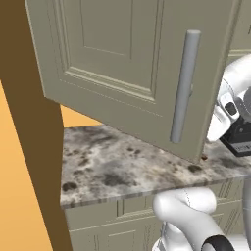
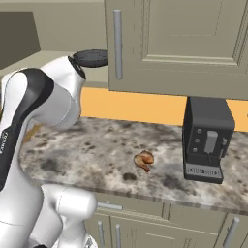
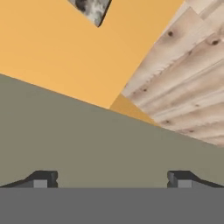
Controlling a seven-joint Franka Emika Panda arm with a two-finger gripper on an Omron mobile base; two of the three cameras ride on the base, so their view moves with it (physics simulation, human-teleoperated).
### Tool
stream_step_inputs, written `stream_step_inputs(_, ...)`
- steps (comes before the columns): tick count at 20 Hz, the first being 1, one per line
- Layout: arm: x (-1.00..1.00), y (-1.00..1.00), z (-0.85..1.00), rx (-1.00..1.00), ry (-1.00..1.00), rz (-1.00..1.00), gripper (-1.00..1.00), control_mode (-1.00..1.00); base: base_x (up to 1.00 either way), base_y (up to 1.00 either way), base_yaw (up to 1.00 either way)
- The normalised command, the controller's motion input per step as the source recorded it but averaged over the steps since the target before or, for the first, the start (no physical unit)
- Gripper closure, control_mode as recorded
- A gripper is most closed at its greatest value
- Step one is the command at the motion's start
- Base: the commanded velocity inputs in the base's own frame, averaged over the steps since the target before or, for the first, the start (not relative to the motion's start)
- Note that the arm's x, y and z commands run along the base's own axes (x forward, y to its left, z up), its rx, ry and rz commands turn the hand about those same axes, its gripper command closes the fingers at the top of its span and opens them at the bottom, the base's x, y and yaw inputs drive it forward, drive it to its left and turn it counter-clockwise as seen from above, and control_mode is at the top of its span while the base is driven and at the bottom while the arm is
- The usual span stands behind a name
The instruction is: Retrieve the pan from the cabinet, then place the raw meat into the pan to avoid contamination.
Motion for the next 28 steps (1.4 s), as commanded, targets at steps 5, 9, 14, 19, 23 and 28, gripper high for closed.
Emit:
stream_step_inputs(5, -0.43, 0.92, -0.20, -0.01, 0.01, -0.10, -1.00, -1.00, 0.00, 0.00, 0.00)
stream_step_inputs(9, -0.37, 0.90, -0.21, 0.00, 0.00, -0.11, -1.00, -1.00, 0.00, 0.00, 0.00)
stream_step_inputs(14, -0.24, 0.85, -0.21, 0.00, 0.00, -0.10, -1.00, -1.00, 0.00, 0.00, 0.00)
stream_step_inputs(19, -0.01, 0.35, -0.12, 0.00, 0.01, -0.01, -1.00, -1.00, 0.00, 0.00, 0.00)
stream_step_inputs(23, 0.00, 0.03, -0.01, 0.00, -0.01, 0.00, -1.00, -1.00, 0.00, 0.00, 0.00)
stream_step_inputs(28, 0.01, -0.37, -0.04, -0.04, -0.07, 0.05, -1.00, -1.00, 0.00, 0.00, 0.00)
